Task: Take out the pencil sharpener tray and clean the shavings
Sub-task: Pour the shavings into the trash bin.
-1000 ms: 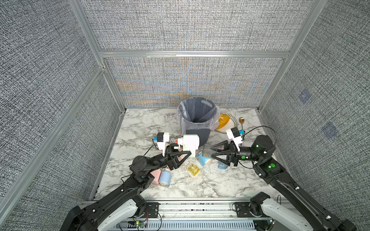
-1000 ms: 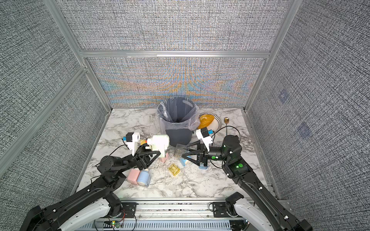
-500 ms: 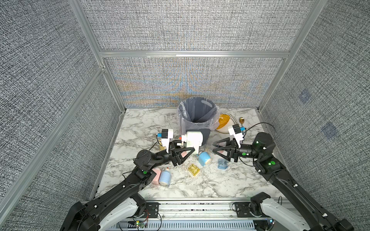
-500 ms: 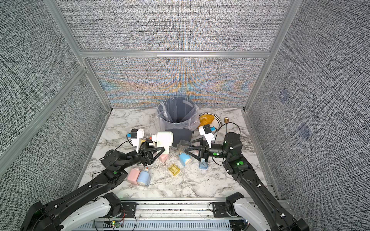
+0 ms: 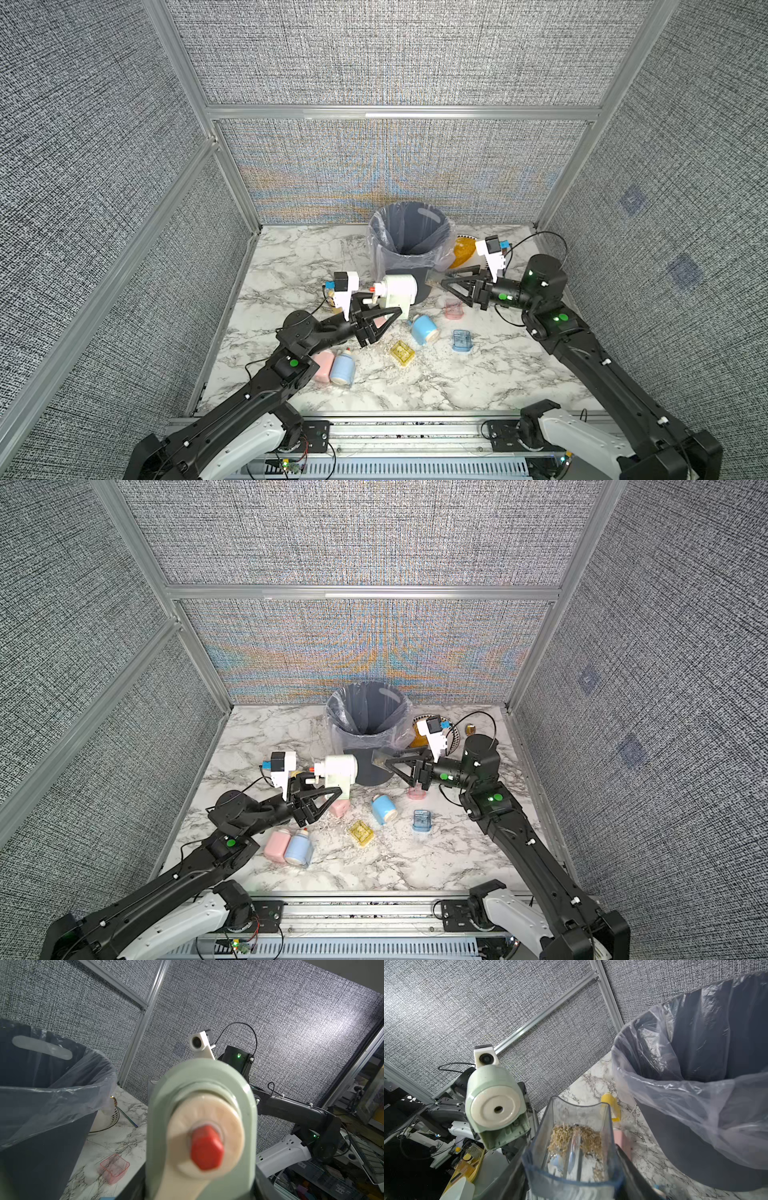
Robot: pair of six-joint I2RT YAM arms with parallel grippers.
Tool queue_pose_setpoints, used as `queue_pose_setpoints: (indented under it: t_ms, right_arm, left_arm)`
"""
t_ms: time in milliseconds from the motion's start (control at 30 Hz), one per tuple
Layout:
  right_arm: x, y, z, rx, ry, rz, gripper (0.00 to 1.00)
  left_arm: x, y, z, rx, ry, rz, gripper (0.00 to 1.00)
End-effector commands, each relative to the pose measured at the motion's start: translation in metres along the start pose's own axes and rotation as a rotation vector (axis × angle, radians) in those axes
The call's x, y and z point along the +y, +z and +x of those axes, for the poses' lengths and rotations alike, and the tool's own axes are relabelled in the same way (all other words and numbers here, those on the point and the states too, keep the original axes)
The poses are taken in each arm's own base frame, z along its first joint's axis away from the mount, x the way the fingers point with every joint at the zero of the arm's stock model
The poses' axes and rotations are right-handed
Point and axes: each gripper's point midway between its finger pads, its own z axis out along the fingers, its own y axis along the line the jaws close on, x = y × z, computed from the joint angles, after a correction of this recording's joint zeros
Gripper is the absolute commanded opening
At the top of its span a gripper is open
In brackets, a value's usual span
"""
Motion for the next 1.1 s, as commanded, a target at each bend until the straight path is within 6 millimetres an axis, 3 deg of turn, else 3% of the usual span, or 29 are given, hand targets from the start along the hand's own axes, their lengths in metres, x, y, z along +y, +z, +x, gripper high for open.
queue_pose_setpoints:
  t_ms: [0,333,633,800,833,933,1067]
  right_arm:
    - [-0.005,0.003,-0.010,-0.017,0.006,0.018,0.30]
    - [-0.027,0.021,-0.033,-0.051,0.094,0.051,0.30]
    - [-0.066,0.040,-0.070,-0.183,0.502,0.219,0.24]
    - [-0.067,0.047,-0.081,-0.216,0.711,0.277,0.23]
    - [-0.069,0.049,-0.081,-0.218,0.764,0.288,0.22]
    - [-0.070,0.058,-0.082,-0.210,0.865,0.274,0.01]
    - [-0.064,0.076,-0.083,-0.182,0.955,0.210,0.00]
  left_arm:
    - [0.000,-0.008,-0.004,-0.029,0.044,-0.021,0.00]
    - [-0.007,-0.027,-0.004,-0.056,0.062,-0.037,0.00]
    - [-0.004,-0.028,-0.004,-0.063,0.047,-0.048,0.00]
    - [-0.007,-0.034,-0.006,-0.083,0.049,-0.053,0.00]
    - [-0.008,-0.036,-0.007,-0.086,0.049,-0.053,0.00]
    - [-0.010,-0.039,-0.007,-0.093,0.050,-0.052,0.00]
    - [-0.010,-0.040,-0.007,-0.096,0.046,-0.052,0.00]
